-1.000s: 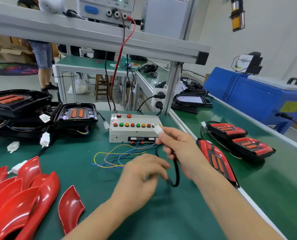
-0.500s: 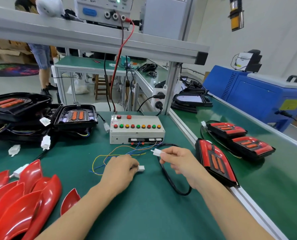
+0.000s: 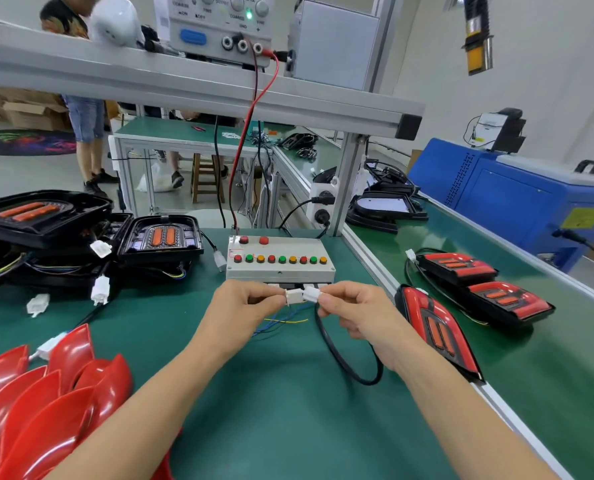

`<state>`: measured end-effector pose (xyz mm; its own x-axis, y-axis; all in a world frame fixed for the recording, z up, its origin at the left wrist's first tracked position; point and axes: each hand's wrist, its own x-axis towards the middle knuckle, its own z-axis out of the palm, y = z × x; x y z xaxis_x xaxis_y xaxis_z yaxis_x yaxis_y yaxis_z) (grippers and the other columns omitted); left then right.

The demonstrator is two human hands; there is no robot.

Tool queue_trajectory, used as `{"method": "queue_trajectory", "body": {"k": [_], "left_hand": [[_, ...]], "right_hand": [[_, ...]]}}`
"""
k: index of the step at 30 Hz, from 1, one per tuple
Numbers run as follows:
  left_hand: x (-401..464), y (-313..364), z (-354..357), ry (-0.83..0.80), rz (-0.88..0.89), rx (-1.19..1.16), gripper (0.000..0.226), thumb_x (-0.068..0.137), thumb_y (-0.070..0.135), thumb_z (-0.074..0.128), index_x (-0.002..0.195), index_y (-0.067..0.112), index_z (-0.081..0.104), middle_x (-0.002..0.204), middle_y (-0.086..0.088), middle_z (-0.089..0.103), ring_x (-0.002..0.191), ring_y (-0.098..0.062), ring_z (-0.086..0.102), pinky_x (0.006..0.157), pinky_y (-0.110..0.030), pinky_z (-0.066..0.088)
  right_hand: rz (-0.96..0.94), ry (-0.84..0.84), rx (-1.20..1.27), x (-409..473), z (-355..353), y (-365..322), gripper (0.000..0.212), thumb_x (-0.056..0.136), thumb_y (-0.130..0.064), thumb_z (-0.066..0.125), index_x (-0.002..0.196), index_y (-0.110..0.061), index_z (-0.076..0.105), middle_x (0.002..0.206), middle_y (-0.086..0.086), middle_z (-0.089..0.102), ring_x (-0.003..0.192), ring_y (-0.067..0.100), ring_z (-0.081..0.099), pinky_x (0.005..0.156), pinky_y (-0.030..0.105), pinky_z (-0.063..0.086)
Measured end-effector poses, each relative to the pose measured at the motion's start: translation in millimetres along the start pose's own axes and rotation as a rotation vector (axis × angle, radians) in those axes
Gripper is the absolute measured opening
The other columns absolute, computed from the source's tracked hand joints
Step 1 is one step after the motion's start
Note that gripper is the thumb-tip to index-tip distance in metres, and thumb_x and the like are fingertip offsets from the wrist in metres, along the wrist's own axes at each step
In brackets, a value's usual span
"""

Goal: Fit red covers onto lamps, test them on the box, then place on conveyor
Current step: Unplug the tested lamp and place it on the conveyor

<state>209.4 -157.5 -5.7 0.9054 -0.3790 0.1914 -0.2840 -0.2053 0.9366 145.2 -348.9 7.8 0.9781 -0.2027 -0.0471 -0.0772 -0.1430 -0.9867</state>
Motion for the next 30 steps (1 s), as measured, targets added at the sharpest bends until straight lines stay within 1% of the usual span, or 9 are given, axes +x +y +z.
{"method": "queue_trajectory", "body": {"k": [3,7,12,19,22,24,26,28,30], "left_hand": [[2.6,1.5,-3.3,-0.037,-0.003,-0.022,0.03,0.086,0.017,0.068,0.069,0.041,0.073,0.071,0.016,0.071,0.063,0.007,0.056,0.064,-0.012,0.041],[5.9,5.3,-6.3,-0.114,0.02,0.002,0.022,0.087,0.014,0.066,0.078,0.031,0.075,0.053,0.018,0.058,0.05,0.005,0.043,0.052,-0.008,0.032],[7.4,6.5,-7.2,-0.199,0.038,-0.022,0.013,0.086,0.005,0.066,0.089,0.012,0.077,0.056,0.017,0.06,0.053,0.007,0.046,0.054,-0.006,0.033],[13.4,-5.5,-6.3,-0.24,-0.008,-0.051,0.02,0.085,0.001,0.066,0.08,0.017,0.077,0.064,0.006,0.063,0.062,-0.002,0.048,0.062,-0.014,0.038],[17.3,-17.7,-8.9,-0.311,-0.023,0.086,0.02,0.087,0.003,0.065,0.082,0.017,0.077,0.079,-0.015,0.07,0.071,-0.01,0.051,0.071,-0.025,0.039],[22.9,-24.9,-16.8,-0.308,-0.029,0.19,0.023,0.086,0.004,0.066,0.08,0.023,0.077,0.083,-0.013,0.072,0.071,-0.012,0.053,0.07,-0.023,0.041],[29.8,-30.3,-27.8,-0.246,-0.036,0.286,0.025,0.085,0.008,0.068,0.077,0.03,0.075,0.082,-0.002,0.074,0.076,-0.014,0.062,0.074,-0.021,0.047],[35.7,-33.5,-35.9,-0.203,-0.031,0.406,0.022,0.084,0.01,0.07,0.078,0.031,0.075,0.084,0.003,0.074,0.087,-0.018,0.065,0.087,-0.029,0.048],[36.5,-34.3,-38.6,-0.227,-0.034,0.474,0.022,0.082,0.01,0.071,0.078,0.031,0.075,0.084,0.009,0.073,0.09,-0.015,0.065,0.091,-0.029,0.047]], "right_hand": [[-0.026,-0.004,-0.061,-2.9,-0.9,-3.0,0.006,0.088,-0.018,0.07,0.092,-0.018,0.074,0.07,-0.001,0.068,0.045,0.007,0.03,0.042,0.015,0.024],[-0.051,-0.021,-0.089,-5.4,1.3,-5.4,0.006,0.088,-0.015,0.07,0.091,-0.018,0.074,0.067,-0.001,0.067,0.043,0.005,0.032,0.042,0.014,0.025],[-0.085,-0.048,-0.084,-6.3,4.0,-4.5,0.012,0.088,-0.009,0.069,0.098,-0.006,0.074,0.063,-0.003,0.066,0.04,0.0,0.038,0.042,0.009,0.028],[-0.111,0.023,-0.128,-5.7,17.3,9.8,0.008,0.087,-0.008,0.069,0.091,-0.012,0.075,0.061,-0.008,0.066,0.046,-0.004,0.049,0.051,0.007,0.035],[-0.099,0.034,-0.327,-8.8,26.9,16.3,0.01,0.09,-0.013,0.065,0.086,-0.014,0.074,0.064,-0.005,0.06,0.05,0.003,0.044,0.055,0.018,0.035],[-0.119,-0.041,-0.523,-13.4,33.9,18.2,0.012,0.092,-0.019,0.06,0.098,-0.016,0.07,0.075,-0.002,0.06,0.062,0.012,0.046,0.061,0.026,0.039],[-0.197,-0.094,-0.779,-20.1,38.4,24.2,0.023,0.093,-0.026,0.058,0.115,-0.019,0.061,0.097,-0.001,0.061,0.086,0.016,0.053,0.081,0.03,0.045],[-0.306,0.005,-0.96,-30.2,37.1,32.1,0.047,0.091,-0.033,0.06,0.135,-0.022,0.05,0.128,-0.003,0.051,0.116,0.016,0.045,0.102,0.029,0.036],[-0.41,0.125,-1.043,-37.0,32.5,38.5,0.062,0.087,-0.041,0.06,0.144,-0.024,0.042,0.143,-0.004,0.038,0.126,0.017,0.036,0.104,0.029,0.029]]}}
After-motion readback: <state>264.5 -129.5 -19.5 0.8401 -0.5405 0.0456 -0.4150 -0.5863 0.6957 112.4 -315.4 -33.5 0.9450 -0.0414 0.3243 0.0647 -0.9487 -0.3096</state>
